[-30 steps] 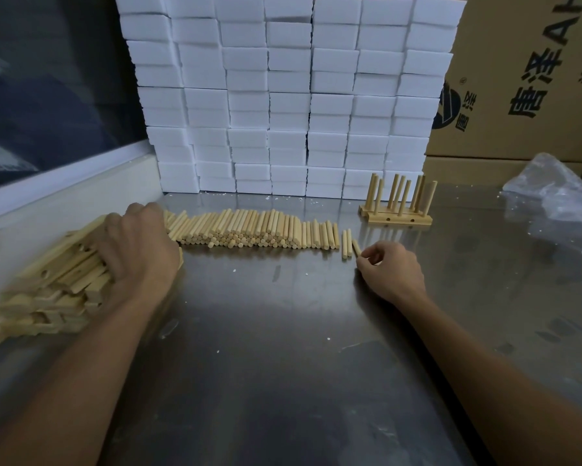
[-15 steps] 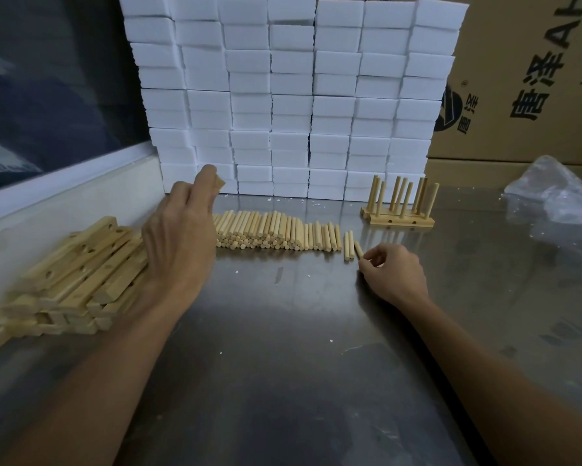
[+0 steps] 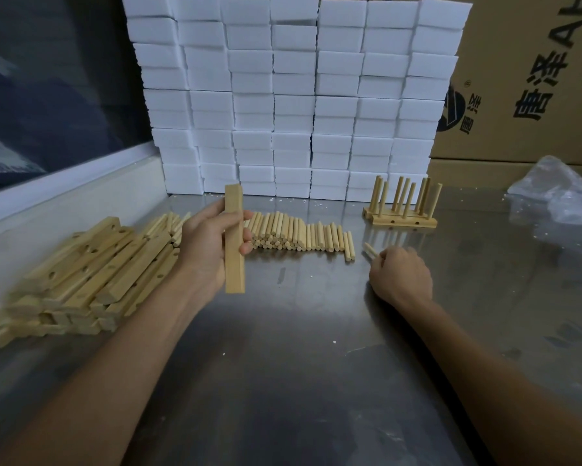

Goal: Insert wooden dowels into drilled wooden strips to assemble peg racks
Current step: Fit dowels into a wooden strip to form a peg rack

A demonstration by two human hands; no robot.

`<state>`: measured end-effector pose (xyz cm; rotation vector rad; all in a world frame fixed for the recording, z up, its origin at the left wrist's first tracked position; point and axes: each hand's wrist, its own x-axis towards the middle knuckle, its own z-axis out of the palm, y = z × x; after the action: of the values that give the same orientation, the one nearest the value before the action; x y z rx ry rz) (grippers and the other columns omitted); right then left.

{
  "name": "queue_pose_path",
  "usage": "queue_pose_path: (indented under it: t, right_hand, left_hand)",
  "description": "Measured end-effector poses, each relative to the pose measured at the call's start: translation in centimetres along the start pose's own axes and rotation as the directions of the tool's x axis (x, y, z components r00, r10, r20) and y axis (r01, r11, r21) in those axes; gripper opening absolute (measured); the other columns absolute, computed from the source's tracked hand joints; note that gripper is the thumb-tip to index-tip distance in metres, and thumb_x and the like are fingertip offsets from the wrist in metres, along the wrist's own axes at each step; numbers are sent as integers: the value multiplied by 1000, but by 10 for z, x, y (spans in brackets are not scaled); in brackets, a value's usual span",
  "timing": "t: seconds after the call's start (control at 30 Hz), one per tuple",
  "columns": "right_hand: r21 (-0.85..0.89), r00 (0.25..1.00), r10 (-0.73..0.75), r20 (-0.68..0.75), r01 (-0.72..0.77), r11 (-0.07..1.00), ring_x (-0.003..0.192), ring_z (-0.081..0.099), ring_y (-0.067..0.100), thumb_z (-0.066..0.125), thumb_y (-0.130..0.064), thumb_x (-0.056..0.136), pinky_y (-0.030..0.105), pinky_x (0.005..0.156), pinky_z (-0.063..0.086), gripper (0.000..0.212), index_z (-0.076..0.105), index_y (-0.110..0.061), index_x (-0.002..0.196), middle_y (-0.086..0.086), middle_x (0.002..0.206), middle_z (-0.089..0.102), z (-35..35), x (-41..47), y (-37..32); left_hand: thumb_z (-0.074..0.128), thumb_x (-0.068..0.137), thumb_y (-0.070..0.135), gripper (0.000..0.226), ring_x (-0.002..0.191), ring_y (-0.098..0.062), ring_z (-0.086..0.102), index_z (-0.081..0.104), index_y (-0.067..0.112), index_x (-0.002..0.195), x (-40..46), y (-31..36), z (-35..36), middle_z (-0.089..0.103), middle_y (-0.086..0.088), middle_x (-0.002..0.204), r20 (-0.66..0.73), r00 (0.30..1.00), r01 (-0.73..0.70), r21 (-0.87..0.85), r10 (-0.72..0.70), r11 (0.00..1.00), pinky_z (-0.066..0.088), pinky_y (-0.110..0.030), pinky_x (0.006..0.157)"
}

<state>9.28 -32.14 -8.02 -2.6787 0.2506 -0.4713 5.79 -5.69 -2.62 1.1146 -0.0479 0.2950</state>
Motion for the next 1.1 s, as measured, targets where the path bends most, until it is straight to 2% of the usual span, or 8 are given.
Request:
queue_pose_path:
  t: [0.17,0.33,0.47,0.63,0.73,0.8,0.9,1.1]
  right_hand:
    - [229,999,48,-17,-43,973,85,63,30,46,-20,100,50,82,55,21,53,-5,113,14,99,61,-3,-1,0]
    - [322,993,-64,-95,92,942,70,65,26,49,-13,96,47,70,58,44,41,-10,139,9,84,65,-6,-9,-6]
    - [331,978,-152,-143,192,924,61,56,18,46,-12,98,31,52,44,35,46,-12,133,4,75,59,-5,-13,-10]
    - [378,944,-258,-205,320,869,57,44,13,38,-22,105,29,50,32,14,49,-14,109,-1,71,52,-5,-23,-21]
    - [370,913,-339,-229,404,837,63,47,17,38,-29,106,32,52,36,23,52,-13,99,2,75,55,-8,-29,-31]
    - [369,900,-391,-194,436,821,73,54,19,42,-21,105,34,61,44,18,56,-13,111,3,85,59,-10,-34,-35]
    - [316,870,-468,-154,492,811,80,58,20,48,0,96,37,68,51,43,46,-16,136,2,96,65,-12,-40,-39]
    - [266,834,-520,-187,552,790,60,47,8,43,-19,103,29,49,34,17,41,-20,120,-9,75,54,-7,-43,-45]
  left_hand:
    - [47,96,3,22,57,-15,60,62,4,113,-1,-5,-4,62,-8,80,58,988,146,-131,-140,980,44,-22,43]
    - [46,100,15,27,61,-17,64,62,5,119,-4,-13,-8,73,-10,90,86,969,237,-63,-231,969,48,-26,44]
    - [42,101,19,21,50,-11,49,58,6,105,-5,-16,-7,66,-8,82,146,942,318,-108,-301,942,36,-19,33]
    - [51,100,27,20,46,-8,41,55,7,97,-8,-17,-6,56,-4,75,206,917,368,-101,-342,924,31,-16,30]
    - [53,98,27,20,44,-8,41,52,9,106,-9,-18,-3,57,-2,72,219,914,368,-87,-343,926,31,-16,30]
    - [53,98,28,22,44,-8,41,52,9,110,-10,-19,-2,58,-1,72,228,912,364,-61,-342,929,31,-17,30]
    - [53,99,28,25,44,-9,42,51,10,116,-12,-21,0,58,-2,72,236,909,356,-16,-343,934,33,-18,31]
    - [55,97,27,32,46,-11,44,52,8,122,-16,-26,2,59,-2,72,224,908,360,17,-355,933,34,-19,32]
